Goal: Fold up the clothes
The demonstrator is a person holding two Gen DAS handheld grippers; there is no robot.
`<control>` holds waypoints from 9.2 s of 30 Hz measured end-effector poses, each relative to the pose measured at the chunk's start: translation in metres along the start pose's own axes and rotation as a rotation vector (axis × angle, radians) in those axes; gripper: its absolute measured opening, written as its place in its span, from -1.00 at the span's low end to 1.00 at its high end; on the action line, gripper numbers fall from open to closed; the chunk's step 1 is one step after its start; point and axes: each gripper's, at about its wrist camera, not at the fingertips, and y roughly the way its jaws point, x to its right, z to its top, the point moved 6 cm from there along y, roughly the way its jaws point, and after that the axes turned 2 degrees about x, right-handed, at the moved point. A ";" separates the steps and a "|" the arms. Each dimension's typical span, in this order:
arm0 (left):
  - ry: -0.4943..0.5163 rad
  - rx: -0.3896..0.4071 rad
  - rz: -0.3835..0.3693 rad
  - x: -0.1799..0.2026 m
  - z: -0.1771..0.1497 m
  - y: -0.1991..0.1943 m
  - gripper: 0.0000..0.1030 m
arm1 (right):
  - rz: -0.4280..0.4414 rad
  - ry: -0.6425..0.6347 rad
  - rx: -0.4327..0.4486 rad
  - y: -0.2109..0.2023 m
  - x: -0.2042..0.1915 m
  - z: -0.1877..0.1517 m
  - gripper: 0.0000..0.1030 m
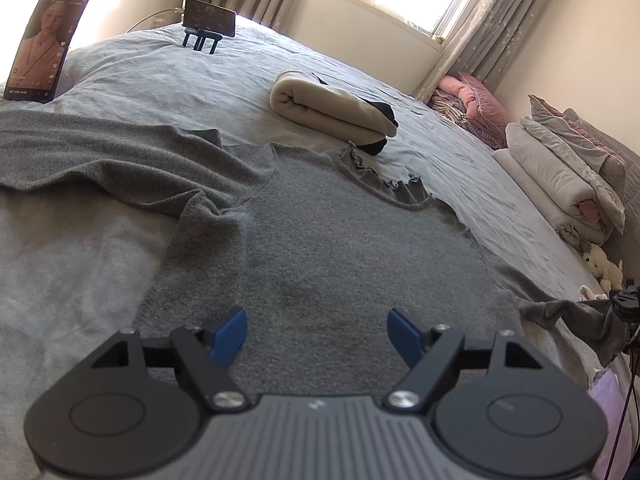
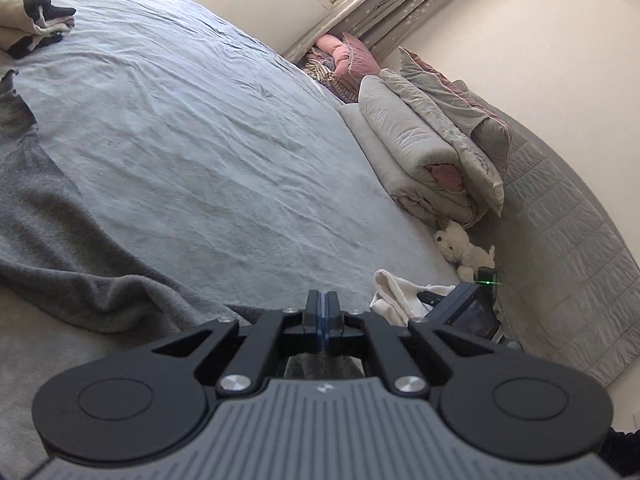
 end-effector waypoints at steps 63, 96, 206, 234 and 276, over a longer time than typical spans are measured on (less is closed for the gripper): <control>0.961 0.012 -0.282 0.247 0.034 0.199 -1.00 | 0.415 0.014 -0.028 0.084 0.094 -0.046 -0.93; 0.768 0.174 -0.170 0.240 0.045 0.199 -1.00 | 0.386 0.147 -0.035 0.109 0.084 -0.032 -0.92; 0.915 -0.141 -0.699 0.349 -0.067 0.149 0.15 | 0.474 0.473 -0.215 0.089 0.086 -0.079 -0.24; 0.625 0.074 -0.009 0.070 0.080 0.120 0.99 | 0.832 0.434 0.182 -0.059 -0.147 0.090 0.47; 0.431 -0.018 0.054 -0.007 -0.052 -0.040 0.99 | 0.661 0.334 0.110 -0.178 -0.173 -0.035 1.00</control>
